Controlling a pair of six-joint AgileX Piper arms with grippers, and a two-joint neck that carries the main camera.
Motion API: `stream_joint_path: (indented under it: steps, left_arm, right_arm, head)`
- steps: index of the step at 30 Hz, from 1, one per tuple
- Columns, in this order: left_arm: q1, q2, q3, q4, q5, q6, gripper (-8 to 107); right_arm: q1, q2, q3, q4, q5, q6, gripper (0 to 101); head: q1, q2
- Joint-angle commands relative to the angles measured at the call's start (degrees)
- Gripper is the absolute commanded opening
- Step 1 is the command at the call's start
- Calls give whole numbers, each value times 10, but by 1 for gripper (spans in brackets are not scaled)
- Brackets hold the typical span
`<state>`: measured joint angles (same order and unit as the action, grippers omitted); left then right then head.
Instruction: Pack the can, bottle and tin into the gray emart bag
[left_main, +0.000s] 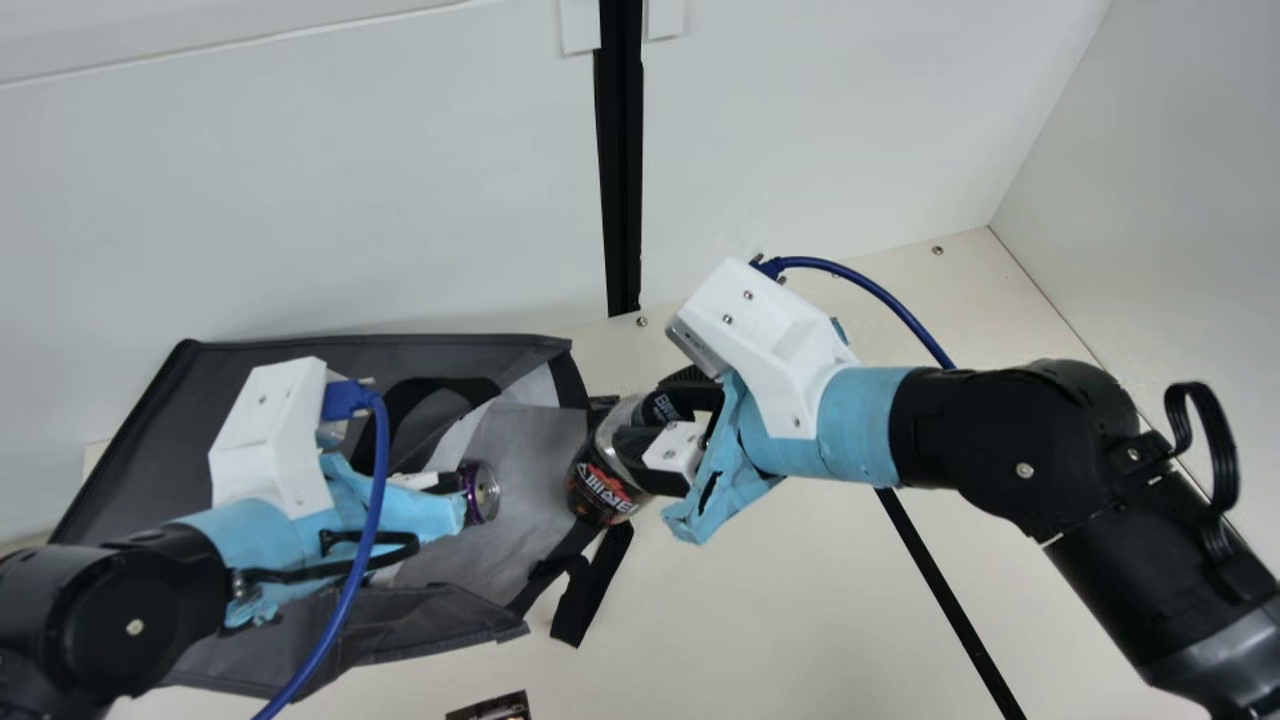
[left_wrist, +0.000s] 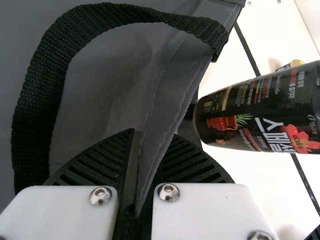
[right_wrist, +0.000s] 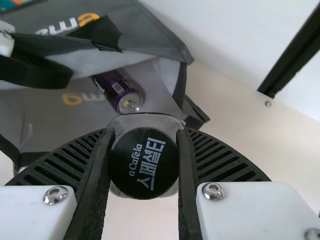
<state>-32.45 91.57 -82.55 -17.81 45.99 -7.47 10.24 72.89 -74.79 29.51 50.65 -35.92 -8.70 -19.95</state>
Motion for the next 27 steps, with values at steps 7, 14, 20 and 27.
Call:
stream_joint_path:
  steps: [7, 14, 20, 27]
  left_arm:
    - [0, 0, 0, 0, 0, 0, 10]
    - [0, 0, 0, 0, 0, 0, 10]
    - [0, 0, 0, 0, 0, 0, 10]
    - [0, 0, 0, 0, 0, 0, 10]
  right_arm:
    - [-4, 7, 17, 87, -30, -68, 0]
    - [4, 15, 37, 141, -61, -115, 0]
    - [17, 24, 56, 181, -93, -154, 0]
    - [34, 39, 74, 223, -125, -198, 0]
  head:
    - [-13, 0]
    - [-13, 0]
    - [-13, 0]
    - [-13, 0]
